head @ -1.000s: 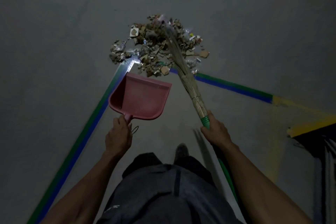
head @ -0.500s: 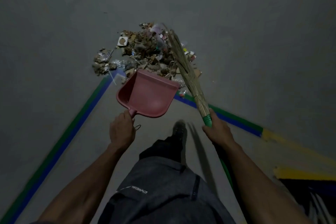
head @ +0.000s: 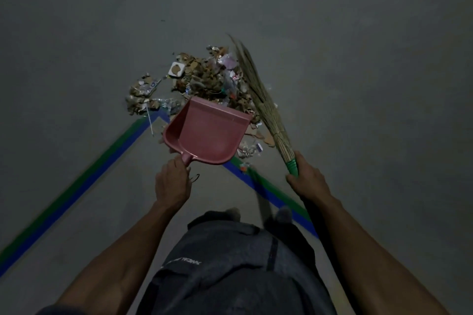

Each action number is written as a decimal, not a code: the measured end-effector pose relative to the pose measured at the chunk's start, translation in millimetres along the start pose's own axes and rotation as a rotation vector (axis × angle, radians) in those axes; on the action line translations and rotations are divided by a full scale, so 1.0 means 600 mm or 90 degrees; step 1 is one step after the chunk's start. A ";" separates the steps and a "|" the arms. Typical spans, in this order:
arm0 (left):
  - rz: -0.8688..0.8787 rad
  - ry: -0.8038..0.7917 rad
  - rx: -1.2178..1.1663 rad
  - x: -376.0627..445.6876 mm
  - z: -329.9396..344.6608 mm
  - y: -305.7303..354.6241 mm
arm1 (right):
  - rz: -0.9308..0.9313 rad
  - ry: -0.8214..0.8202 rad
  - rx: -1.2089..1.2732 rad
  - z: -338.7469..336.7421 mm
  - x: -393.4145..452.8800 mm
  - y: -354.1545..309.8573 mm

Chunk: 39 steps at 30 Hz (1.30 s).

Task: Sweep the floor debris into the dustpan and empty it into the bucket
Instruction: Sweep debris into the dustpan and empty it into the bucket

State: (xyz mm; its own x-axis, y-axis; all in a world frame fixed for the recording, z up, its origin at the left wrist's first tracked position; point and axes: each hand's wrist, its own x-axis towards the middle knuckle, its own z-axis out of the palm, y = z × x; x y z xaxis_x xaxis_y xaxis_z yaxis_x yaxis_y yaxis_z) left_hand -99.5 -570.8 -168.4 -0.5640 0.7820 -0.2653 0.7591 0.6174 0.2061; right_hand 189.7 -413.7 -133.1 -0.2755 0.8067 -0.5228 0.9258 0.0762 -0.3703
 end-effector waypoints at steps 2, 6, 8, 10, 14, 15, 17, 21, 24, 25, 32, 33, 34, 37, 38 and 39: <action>-0.025 0.013 -0.007 0.009 0.011 0.031 | -0.038 -0.024 -0.025 -0.031 0.055 0.007; -0.098 0.050 -0.030 0.011 0.033 0.099 | -0.126 -0.070 -0.062 -0.086 0.156 0.022; -0.146 0.058 -0.029 0.000 0.039 0.138 | -0.173 -0.092 -0.082 -0.115 0.196 0.028; -0.196 0.058 -0.034 -0.014 0.039 0.175 | -0.218 -0.125 -0.096 -0.141 0.225 0.032; -0.270 0.076 -0.055 -0.045 0.033 0.224 | -0.285 -0.172 -0.113 -0.174 0.265 0.023; -0.285 0.081 -0.058 -0.052 0.032 0.230 | -0.302 -0.179 -0.120 -0.177 0.272 0.017; -0.323 0.083 -0.061 -0.064 0.033 0.234 | -0.329 -0.206 -0.144 -0.176 0.283 0.000; -0.398 0.084 -0.081 -0.070 0.040 0.212 | -0.358 -0.252 -0.169 -0.152 0.301 -0.050; -0.445 0.098 -0.107 -0.065 0.050 0.170 | -0.363 -0.287 -0.193 -0.119 0.308 -0.093; -0.456 0.104 -0.118 -0.061 0.053 0.152 | -0.359 -0.300 -0.198 -0.105 0.310 -0.107; -0.472 0.023 -0.188 0.007 0.081 -0.048 | -0.311 -0.305 -0.260 0.043 0.332 -0.223; -0.470 0.001 -0.195 0.019 0.083 -0.079 | -0.300 -0.309 -0.258 0.065 0.332 -0.243; -0.465 -0.019 -0.199 0.032 0.086 -0.110 | -0.294 -0.313 -0.250 0.087 0.334 -0.262; -0.433 -0.075 -0.198 0.068 0.101 -0.189 | -0.302 -0.301 -0.257 0.151 0.348 -0.307; -0.424 -0.088 -0.197 0.079 0.109 -0.210 | -0.306 -0.293 -0.271 0.171 0.355 -0.317; -0.422 -0.097 -0.196 0.088 0.118 -0.228 | -0.308 -0.288 -0.285 0.190 0.364 -0.325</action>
State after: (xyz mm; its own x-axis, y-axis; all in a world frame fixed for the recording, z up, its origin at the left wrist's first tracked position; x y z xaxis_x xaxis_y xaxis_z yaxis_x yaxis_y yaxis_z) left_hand -210.2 -620.1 -277.4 -0.8038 0.2310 -0.5482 0.1379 0.9688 0.2061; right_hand -80.5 -319.4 -262.4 -0.6632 0.3146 -0.6791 0.6658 0.6625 -0.3432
